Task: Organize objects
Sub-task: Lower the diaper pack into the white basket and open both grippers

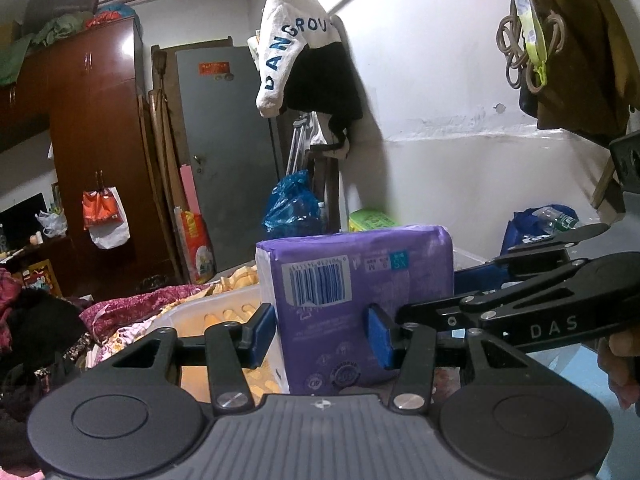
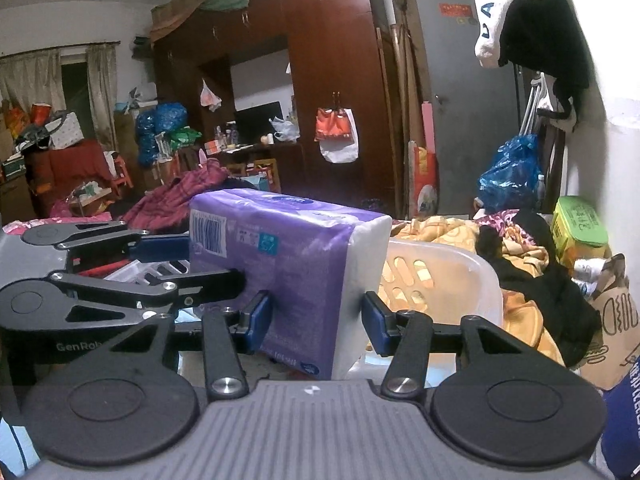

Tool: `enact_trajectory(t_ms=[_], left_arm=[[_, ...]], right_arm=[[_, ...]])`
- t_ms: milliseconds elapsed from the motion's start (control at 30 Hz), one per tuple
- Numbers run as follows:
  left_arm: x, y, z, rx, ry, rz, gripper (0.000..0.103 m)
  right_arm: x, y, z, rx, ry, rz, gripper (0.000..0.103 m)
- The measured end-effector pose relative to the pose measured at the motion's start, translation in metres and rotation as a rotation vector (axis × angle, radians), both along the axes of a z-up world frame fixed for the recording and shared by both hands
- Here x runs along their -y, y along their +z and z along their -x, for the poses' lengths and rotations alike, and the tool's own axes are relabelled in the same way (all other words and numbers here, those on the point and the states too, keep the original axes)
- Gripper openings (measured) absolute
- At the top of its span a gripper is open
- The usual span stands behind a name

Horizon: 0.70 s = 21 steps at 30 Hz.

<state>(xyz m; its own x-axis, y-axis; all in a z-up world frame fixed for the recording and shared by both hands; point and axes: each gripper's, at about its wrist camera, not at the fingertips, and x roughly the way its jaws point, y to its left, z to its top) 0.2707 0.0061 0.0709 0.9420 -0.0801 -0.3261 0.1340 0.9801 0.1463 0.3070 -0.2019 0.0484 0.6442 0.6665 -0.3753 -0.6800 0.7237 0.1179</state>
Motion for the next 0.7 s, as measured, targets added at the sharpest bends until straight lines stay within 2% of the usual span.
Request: enact_trajectory(t_ms=[100,133,167,200,233,267,300,400,500,567,700], left_arm=[[0.000,0.001,0.005,0.015,-0.007,-0.007,0.054],[0.000,0.001,0.009,0.022,-0.014,-0.006,0.057],[0.000,0.001,0.011,0.025,-0.017,-0.007,0.060],[0.000,0.001,0.014,0.035,-0.015,-0.011,0.069],[0.000,0.000,0.017,0.053,-0.006,-0.016,0.075],[-0.001,0.001,0.020,0.068,0.001,-0.022,0.076],[-0.001,0.001,0.023,0.079,0.005,-0.026,0.076],[-0.004,0.007,0.036,0.117,0.034,0.003,0.077],[-0.006,0.013,0.065,0.185,0.038,0.035,0.094],[-0.003,0.014,0.085,0.224,0.049,0.041,0.100],[0.006,0.009,0.103,0.214,0.077,0.031,0.103]], right_arm=[[0.004,0.004,0.004,0.019,-0.002,0.000,0.055],[0.004,0.007,0.003,0.032,-0.003,-0.004,0.057],[0.007,0.009,0.006,0.043,-0.004,-0.010,0.069],[0.009,0.011,0.005,0.058,-0.012,-0.017,0.083],[0.012,0.013,0.009,0.085,-0.025,-0.024,0.088],[0.016,0.015,0.013,0.116,-0.038,-0.026,0.096],[0.018,0.017,0.015,0.131,-0.045,-0.023,0.099],[0.027,0.021,0.018,0.140,-0.061,-0.034,0.101],[0.040,0.023,0.032,0.173,-0.074,-0.082,0.103],[0.044,0.024,0.046,0.201,-0.074,-0.109,0.103],[0.042,0.020,0.065,0.226,-0.096,-0.117,0.103]])
